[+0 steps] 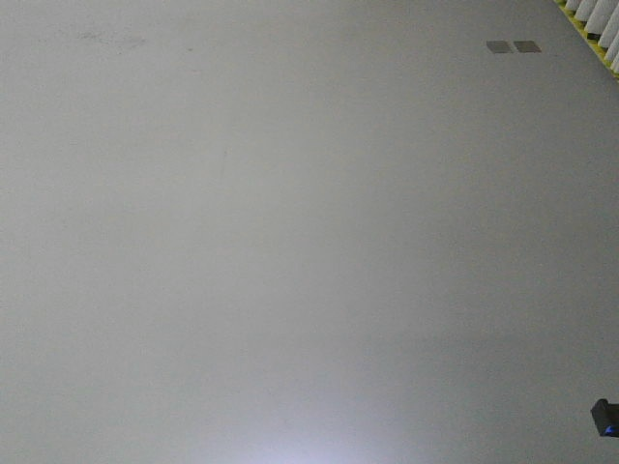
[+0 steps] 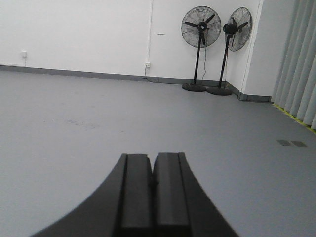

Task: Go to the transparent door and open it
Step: 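Drive the base forward across the grey floor, turning toward the door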

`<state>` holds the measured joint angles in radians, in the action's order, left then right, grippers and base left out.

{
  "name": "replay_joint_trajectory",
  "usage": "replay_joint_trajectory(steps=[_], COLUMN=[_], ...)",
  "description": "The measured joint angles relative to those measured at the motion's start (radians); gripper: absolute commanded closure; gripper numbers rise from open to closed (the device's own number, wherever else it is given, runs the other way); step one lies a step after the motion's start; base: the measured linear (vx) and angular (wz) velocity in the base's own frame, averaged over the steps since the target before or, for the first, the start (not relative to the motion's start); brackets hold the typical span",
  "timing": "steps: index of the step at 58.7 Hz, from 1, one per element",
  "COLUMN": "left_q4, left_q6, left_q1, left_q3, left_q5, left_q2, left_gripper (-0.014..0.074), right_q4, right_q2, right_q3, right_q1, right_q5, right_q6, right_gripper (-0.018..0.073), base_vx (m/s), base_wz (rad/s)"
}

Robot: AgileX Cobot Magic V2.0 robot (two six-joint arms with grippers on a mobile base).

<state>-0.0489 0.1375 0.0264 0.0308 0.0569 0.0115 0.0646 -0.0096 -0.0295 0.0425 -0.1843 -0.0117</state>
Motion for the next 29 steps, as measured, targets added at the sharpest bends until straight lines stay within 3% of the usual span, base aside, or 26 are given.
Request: replay_joint_trajectory(steps=[29], left_q4=[0.0], left_q6=[0.0], left_q1=[0.0], left_q3=[0.0], left_q5=[0.0], left_q2=[0.0], left_gripper=[0.06], right_q4=[0.0], right_q2=[0.0], right_q3=[0.0], right_q1=[0.0], right_q5=[-0.001], right_q6=[0.0], right_gripper=[0.0565], base_vx=[0.08], base_wz=[0.01])
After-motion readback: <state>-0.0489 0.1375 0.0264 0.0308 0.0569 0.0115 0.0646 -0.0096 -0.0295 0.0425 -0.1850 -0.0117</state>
